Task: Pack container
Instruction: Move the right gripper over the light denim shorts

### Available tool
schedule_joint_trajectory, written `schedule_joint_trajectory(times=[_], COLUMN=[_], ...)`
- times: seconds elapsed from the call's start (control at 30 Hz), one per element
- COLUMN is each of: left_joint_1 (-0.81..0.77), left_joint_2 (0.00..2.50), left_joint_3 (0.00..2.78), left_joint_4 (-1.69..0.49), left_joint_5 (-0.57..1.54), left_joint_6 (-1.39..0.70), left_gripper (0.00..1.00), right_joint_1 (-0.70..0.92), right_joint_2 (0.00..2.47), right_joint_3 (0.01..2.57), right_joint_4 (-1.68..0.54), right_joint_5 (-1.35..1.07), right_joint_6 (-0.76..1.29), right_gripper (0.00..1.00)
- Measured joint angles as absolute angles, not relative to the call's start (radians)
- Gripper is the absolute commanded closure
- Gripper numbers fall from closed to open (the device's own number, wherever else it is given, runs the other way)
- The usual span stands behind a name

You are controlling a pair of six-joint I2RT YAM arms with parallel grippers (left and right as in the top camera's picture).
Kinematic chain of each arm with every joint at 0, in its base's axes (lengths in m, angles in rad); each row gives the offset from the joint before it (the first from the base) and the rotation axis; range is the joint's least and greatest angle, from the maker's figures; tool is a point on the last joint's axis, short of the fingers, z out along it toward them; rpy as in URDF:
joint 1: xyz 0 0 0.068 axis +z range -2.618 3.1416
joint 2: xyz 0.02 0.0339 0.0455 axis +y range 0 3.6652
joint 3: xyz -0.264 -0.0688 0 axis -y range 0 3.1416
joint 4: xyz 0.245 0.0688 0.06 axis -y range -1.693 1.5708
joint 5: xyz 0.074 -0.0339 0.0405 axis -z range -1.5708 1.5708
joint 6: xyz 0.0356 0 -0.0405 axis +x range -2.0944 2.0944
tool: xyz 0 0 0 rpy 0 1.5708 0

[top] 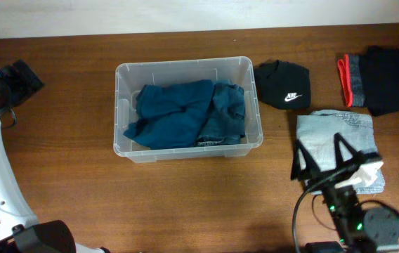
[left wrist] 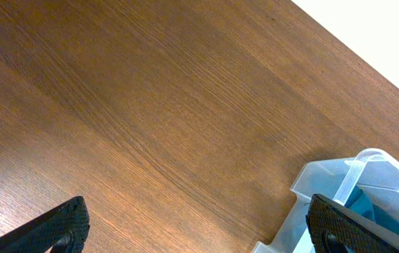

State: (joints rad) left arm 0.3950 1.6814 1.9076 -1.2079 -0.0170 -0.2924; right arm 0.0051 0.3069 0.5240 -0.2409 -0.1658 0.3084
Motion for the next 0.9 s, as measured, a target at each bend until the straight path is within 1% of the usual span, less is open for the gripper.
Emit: schedule_joint_trajectory(times=[0.1,0.23,0.37,0.47,0.57,0.9], left_joint_1=[0.395,0.395,0.395,0.395,0.395,0.395], left_joint_2=[1.681,1.681,1.681,1.681,1.681,1.681], left_joint_3=[1.907,1.906,1.905,1.904,1.904,1.904], left_joint_4=[-1.209,-1.208,-1.208,-1.208,-1.208,-1.208], left_joint_5=[-0.019,-0.019,-0.019,-0.019,-0.019,-0.019], left_joint_6=[-0.292,-0.293,-0.295,-0.296,-0.296,-0.296], left_gripper=[0.01,0.01,0.01,0.01,0.01,0.01], right_joint_1=[0.005,0.005,-0.027,-0.089,-0.131,-0.141], right_joint_2=[0.513,0.795,1.045,1.19,1.293,1.535], right_joint_3=[0.746,1.086,1.431,1.619,1.697,1.704], right_joint_4=[-0.453,-0.814,-1.145,-1.298,-1.352,-1.393], right_joint_5=[-0.088,0.011,0.054,0.072,0.08,0.078], right_joint_6=[0.232,0.122,0.022,-0.02,-0.041,-0.061], right_gripper=[0.01,0.02,0.02,0.02,0.02,0.01])
